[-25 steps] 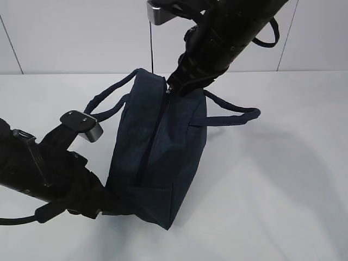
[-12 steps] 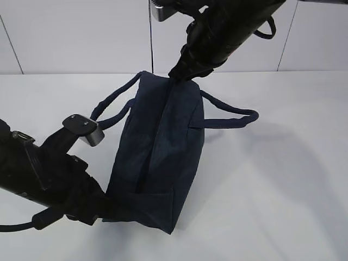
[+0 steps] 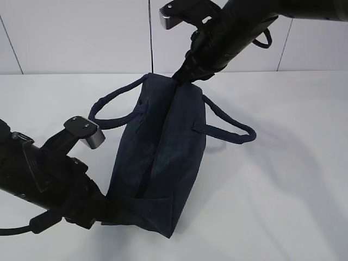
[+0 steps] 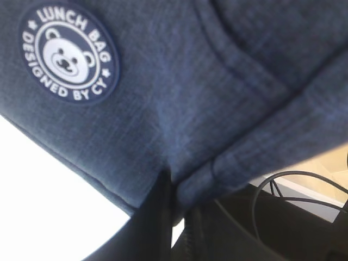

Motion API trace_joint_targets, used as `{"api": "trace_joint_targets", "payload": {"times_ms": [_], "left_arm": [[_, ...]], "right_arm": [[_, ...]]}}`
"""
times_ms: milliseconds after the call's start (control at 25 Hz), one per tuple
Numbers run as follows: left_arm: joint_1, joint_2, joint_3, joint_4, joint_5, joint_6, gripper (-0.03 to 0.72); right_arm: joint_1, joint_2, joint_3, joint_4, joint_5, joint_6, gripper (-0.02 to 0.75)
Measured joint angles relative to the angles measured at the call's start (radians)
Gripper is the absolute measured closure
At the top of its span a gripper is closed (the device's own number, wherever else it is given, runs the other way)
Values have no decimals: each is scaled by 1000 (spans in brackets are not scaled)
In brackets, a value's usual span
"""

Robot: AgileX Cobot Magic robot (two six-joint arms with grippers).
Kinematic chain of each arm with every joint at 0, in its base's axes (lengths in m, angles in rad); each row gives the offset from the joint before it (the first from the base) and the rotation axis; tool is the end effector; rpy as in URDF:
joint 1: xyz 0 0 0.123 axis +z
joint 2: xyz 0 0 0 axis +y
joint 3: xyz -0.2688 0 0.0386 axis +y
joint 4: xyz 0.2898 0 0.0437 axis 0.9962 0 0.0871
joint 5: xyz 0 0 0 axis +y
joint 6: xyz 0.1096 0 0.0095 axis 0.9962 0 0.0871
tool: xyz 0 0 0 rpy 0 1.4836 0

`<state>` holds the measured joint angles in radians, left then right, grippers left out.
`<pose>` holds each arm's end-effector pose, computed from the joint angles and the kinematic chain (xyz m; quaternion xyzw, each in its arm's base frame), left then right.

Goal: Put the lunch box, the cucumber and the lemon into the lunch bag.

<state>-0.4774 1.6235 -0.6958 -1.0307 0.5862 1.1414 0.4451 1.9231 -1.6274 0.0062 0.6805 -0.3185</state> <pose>0.2418 -0.1839 0.0946 0.3592 0.8810 -0.2646 0.1575 0.4405 0.2106 0.2339 -0.3496 0.8752 0.0238 0.3335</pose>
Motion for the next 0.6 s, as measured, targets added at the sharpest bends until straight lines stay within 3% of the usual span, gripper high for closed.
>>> {"api": "trace_joint_targets", "payload": {"times_ms": [320, 600], "left_arm": [[0, 0, 0, 6, 0, 0, 680], [0, 0, 0, 4, 14, 0, 473]], "right_arm": [[-2, 0, 0, 23, 0, 1, 738], [-4, 0, 0, 35, 19, 2, 738]]}}
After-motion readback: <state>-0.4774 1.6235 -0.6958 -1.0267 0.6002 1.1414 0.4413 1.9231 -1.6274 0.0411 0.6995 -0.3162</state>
